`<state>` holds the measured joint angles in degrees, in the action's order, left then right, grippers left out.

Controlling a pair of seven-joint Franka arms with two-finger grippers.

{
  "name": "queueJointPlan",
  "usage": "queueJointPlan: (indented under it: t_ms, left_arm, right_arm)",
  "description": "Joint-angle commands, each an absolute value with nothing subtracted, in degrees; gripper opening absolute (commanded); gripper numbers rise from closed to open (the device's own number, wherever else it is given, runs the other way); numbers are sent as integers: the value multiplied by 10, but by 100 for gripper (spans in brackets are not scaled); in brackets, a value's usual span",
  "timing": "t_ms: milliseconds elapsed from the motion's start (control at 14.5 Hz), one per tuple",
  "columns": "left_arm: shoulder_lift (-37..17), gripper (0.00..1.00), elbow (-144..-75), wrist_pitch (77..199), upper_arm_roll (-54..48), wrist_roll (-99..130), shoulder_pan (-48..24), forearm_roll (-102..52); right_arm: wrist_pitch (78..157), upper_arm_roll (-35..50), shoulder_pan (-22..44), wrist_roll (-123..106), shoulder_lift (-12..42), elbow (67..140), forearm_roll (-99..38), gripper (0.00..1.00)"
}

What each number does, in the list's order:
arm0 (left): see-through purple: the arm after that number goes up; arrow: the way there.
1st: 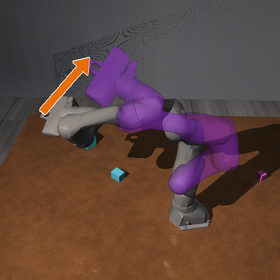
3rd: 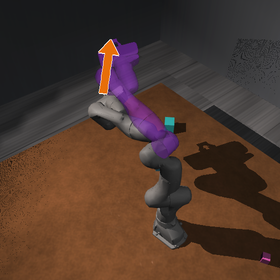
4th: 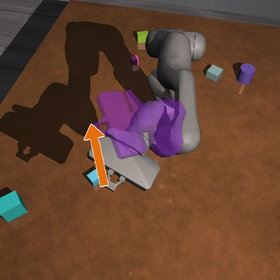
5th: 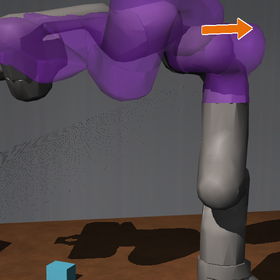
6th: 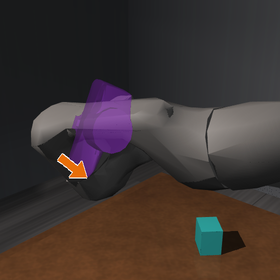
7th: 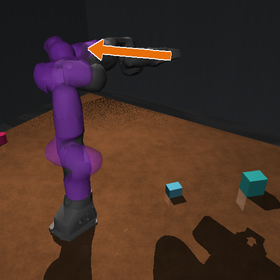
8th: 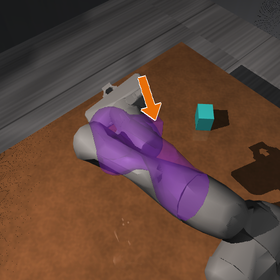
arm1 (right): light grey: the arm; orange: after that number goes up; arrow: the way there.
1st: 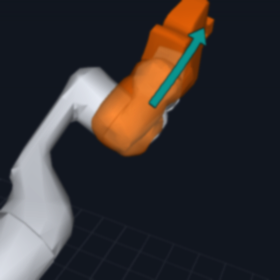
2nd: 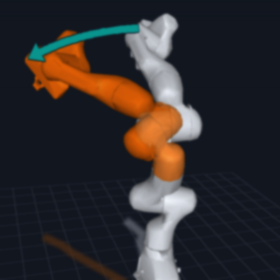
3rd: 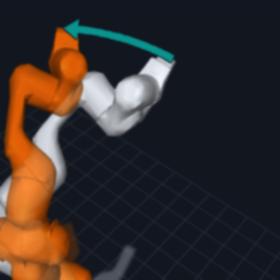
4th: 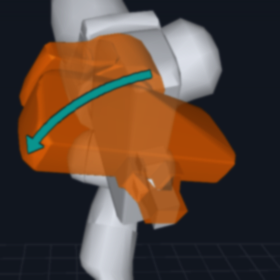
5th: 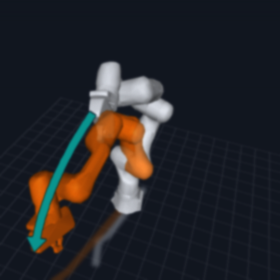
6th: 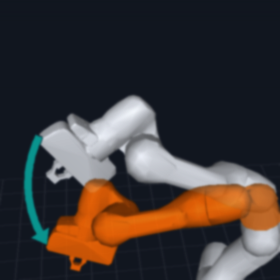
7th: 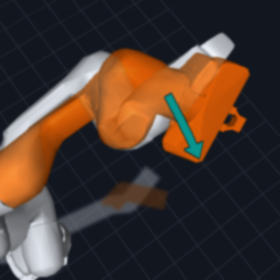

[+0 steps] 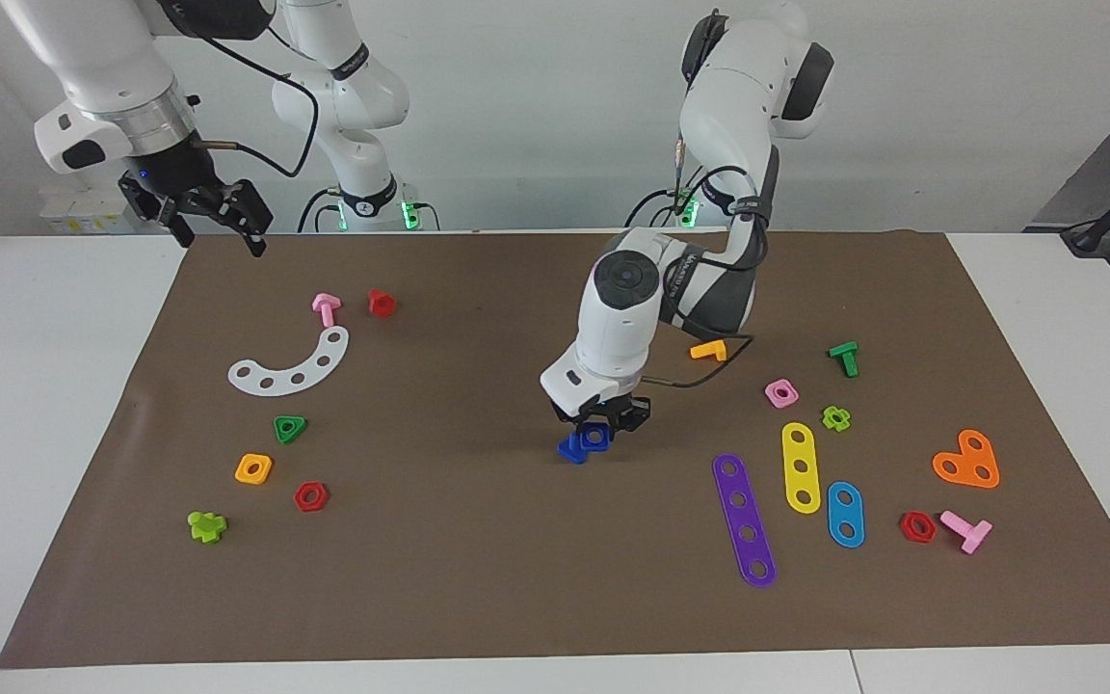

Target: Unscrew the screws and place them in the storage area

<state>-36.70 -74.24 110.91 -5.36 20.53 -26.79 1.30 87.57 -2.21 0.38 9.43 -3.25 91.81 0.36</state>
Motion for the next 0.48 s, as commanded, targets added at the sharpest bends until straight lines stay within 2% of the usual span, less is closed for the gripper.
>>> queueJointPlan:
  t_ms: [0, 207, 415]
  left_arm:
    - [-365, 34, -729, 1080, -57, 199, -216, 0]
    - [-351, 32, -753, 1073, -62, 147, -164, -2]
    - [-321, 29, -818, 1071, -61, 74, -128, -3]
  right_arm:
    - [871, -17, 1, 91, -44, 931, 4, 100]
    - [924, -16, 18, 76, -43, 951, 4, 100]
    - [975, -16, 64, 86, -19, 953, -3, 100]
